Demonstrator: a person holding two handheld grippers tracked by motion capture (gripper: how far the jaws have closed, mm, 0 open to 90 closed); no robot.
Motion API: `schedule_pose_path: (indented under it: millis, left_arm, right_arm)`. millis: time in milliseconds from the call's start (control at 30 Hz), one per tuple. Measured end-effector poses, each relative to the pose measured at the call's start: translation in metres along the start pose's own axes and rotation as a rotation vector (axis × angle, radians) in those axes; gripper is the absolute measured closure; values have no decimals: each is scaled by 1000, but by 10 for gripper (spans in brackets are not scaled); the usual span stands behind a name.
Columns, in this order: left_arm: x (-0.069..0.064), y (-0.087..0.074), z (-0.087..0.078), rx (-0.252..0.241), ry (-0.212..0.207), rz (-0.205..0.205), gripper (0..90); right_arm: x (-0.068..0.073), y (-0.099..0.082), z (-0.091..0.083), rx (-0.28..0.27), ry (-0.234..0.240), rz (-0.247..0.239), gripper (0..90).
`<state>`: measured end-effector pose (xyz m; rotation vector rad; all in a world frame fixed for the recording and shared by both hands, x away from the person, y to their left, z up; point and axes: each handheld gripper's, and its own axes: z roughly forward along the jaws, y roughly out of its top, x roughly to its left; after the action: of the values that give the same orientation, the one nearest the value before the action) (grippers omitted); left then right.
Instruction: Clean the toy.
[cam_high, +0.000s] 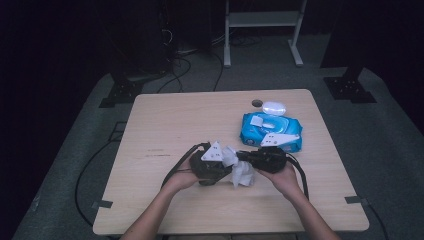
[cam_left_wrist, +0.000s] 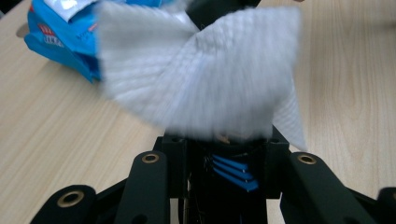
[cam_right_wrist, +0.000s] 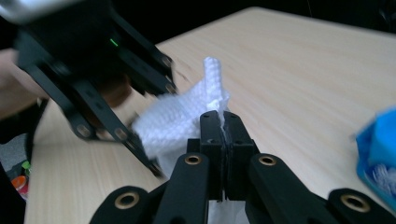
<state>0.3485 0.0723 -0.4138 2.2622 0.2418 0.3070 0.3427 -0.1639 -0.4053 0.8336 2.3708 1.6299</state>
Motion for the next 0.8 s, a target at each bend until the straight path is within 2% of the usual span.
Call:
schedule_pose_path:
  millis: [67, 167, 233, 333, 400, 433, 533, 567, 600, 700, 733, 800]
  left_arm:
    - [0, 1, -4, -27, 0, -11, 640]
    - [1, 0, -5, -23, 6, -8, 642]
    - [2, -1, -7, -48, 2, -29, 644]
    - [2, -1, -7, -51, 5, -24, 644]
    - [2, -1, -7, -51, -2, -26, 643]
    - [2, -1, -7, -56, -2, -27, 644]
    - [2, -1, -7, -58, 5, -26, 644]
    - [3, -1, -9, -67, 5, -34, 644]
    - [4, -1, -10, -72, 2, -35, 644]
    - [3, 0, -12, -76, 12, -32, 645]
    - [6, -1, -16, -105, -1, -51, 644]
    - [7, -1, -17, -115, -1, -58, 644]
  right_arm:
    - [6, 8, 0, -31, 35, -15, 879]
    - [7, 8, -1, -28, 25, -27, 879]
    - [1, 3, -2, 10, -22, -39, 878]
    - [-6, -5, -2, 25, -15, -2, 878]
    - [-3, -3, -1, 27, -23, -17, 879]
    - [-2, -1, 0, 19, -24, -20, 879]
    - [1, 6, -3, -41, 23, -1, 879]
    - [2, 7, -3, -42, 24, -8, 878]
    - [3, 8, -3, -40, 15, -18, 878]
    - [0, 4, -3, -44, 10, -5, 878]
    - [-6, -3, -3, -12, -11, 4, 878]
    - [-8, -6, -3, -4, -15, 10, 878]
